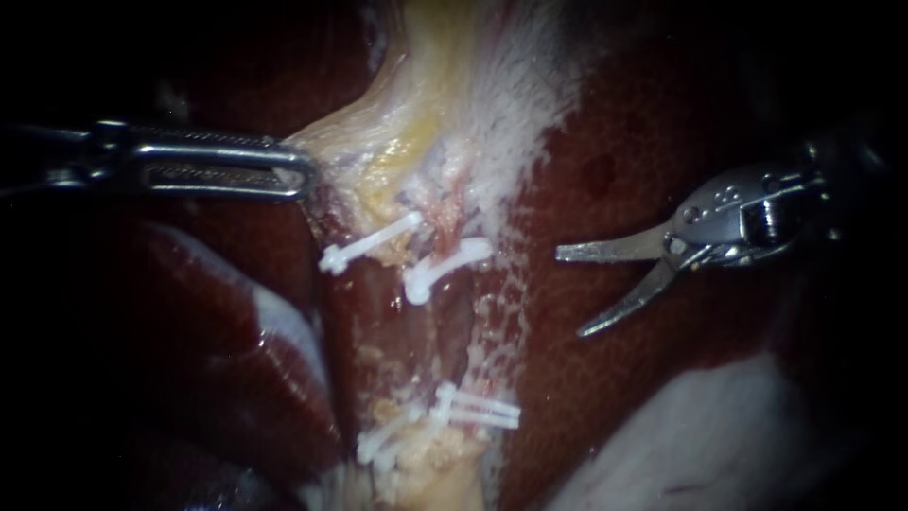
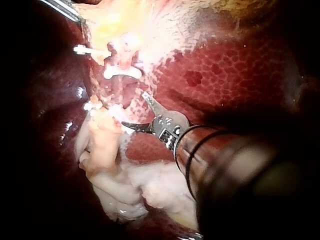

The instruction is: Go back from the cut right tube

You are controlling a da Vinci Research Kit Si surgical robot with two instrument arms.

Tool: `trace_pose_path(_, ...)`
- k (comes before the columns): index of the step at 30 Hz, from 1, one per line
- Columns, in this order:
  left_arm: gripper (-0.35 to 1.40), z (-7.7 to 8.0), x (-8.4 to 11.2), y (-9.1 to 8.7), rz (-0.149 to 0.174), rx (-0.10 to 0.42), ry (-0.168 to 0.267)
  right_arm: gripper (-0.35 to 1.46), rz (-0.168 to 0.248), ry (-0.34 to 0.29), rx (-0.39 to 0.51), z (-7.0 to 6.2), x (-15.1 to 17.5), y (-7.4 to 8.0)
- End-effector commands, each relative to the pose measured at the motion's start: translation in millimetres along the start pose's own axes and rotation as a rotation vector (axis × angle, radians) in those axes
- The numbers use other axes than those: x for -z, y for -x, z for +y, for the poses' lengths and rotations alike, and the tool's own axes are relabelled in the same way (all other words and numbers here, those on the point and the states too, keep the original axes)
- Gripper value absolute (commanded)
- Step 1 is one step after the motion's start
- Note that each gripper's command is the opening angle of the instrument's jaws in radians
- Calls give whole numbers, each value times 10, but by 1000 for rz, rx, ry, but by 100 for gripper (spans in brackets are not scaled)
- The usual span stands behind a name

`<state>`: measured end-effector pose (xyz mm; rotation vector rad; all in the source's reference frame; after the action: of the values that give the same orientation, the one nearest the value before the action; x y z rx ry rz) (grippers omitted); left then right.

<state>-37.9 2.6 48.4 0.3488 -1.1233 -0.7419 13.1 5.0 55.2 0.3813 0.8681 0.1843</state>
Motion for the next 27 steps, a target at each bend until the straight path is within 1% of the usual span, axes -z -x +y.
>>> trace_pose_path(1, -25, 0, -2, -2, 5, 2, 0, 143, 0, 0, 0, 0, 0, 1)
trace_pose_path(7, -25, 2, -15, -17, 24, 16, -5, 143, 0, -1, 1, -1, 1, 3)
trace_pose_path(11, -23, -1, -29, -32, 47, 23, -14, 143, 0, -1, 1, -1, 1, 3)
trace_pose_path(14, -23, -4, -38, -39, 58, 29, -20, 143, 0, -1, 1, -1, 2, 3)
trace_pose_path(18, -23, -7, -45, -46, 66, 42, -28, 143, 0, -1, 1, -1, 2, 4)
trace_pose_path(23, -21, -11, -54, -56, 83, 45, -36, 143, 0, -1, 1, -1, 2, 4)
trace_pose_path(27, -21, -11, -55, -57, 84, 44, -39, 143, 0, -1, 2, -1, 2, 4)
